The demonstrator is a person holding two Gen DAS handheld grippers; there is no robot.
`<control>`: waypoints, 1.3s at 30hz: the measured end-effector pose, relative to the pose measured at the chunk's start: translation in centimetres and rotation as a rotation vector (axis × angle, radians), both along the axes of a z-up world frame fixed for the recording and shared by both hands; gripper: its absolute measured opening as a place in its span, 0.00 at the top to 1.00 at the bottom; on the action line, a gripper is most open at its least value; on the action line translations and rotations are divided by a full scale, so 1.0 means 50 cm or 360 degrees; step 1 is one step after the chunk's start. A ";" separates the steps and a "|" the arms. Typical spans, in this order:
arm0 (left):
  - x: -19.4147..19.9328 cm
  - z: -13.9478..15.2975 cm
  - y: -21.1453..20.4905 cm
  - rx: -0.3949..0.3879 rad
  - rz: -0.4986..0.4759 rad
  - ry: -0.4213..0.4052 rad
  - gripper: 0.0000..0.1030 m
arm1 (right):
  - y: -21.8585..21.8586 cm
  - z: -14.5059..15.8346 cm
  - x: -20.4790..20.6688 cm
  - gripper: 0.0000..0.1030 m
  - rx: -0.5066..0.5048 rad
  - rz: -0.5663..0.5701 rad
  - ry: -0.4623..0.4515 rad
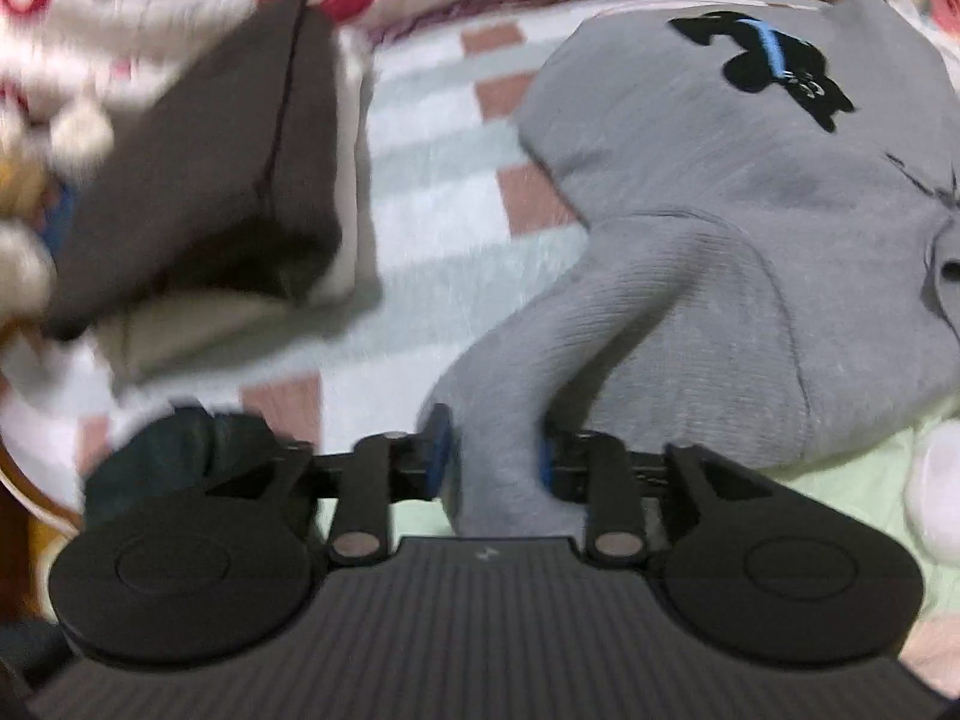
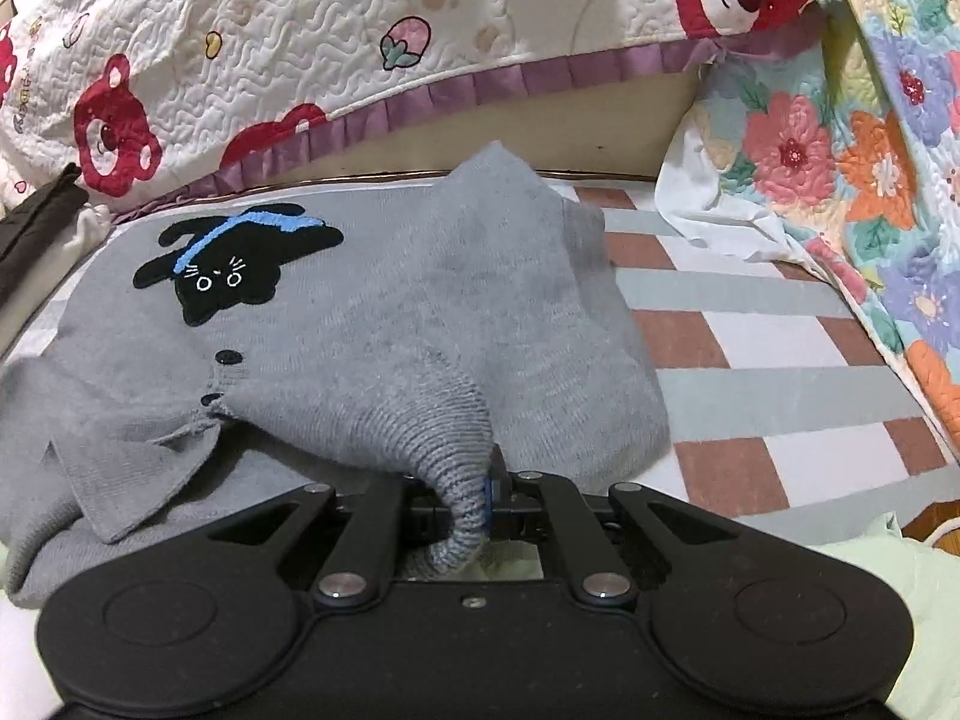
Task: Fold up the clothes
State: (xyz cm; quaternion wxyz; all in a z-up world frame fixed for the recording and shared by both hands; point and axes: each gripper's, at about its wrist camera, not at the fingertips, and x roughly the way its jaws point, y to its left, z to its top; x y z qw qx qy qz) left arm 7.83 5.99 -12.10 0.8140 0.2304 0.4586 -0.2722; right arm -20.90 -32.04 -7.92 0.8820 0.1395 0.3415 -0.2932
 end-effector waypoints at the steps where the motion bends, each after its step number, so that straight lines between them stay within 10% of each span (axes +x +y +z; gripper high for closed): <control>1: 0.007 -0.001 0.011 -0.0033 0.0042 0.0050 0.64 | 0.001 0.001 0.001 0.94 -0.0007 0.0001 0.0001; 7: 0.032 -0.018 0.039 -0.0071 0.0058 0.0413 0.50 | 0.008 0.015 0.013 0.94 -0.0111 0.0023 0.0027; 12: -0.013 -0.038 0.002 -0.0014 -0.0178 0.0685 0.30 | 0.013 0.055 0.057 0.94 -0.0555 0.0108 0.0125; 15: -0.038 -0.057 -0.042 0.0194 -0.0227 0.0532 0.34 | 0.001 0.083 0.078 0.94 -0.0558 0.0150 0.0103; 19: -0.036 -0.041 -0.056 0.0302 -0.0201 0.0345 0.72 | 0.008 0.106 0.089 0.94 -0.0601 0.0175 0.0075; 22: -0.040 0.023 -0.037 0.0406 -0.0231 -0.0115 0.83 | 0.021 0.134 0.083 0.94 -0.0624 0.0204 0.0030; 31: -0.036 0.259 0.102 0.0093 0.0054 -0.0845 0.90 | 0.059 0.155 0.012 0.94 -0.0319 0.0214 -0.0103; 35: -0.048 0.228 0.168 0.0180 0.0116 -0.0817 0.89 | 0.079 0.103 -0.017 0.94 -0.0231 0.0235 -0.0022; 39: -0.024 0.119 0.228 0.0338 0.0244 -0.0497 0.86 | 0.083 0.058 -0.021 0.94 -0.0196 0.0251 0.0074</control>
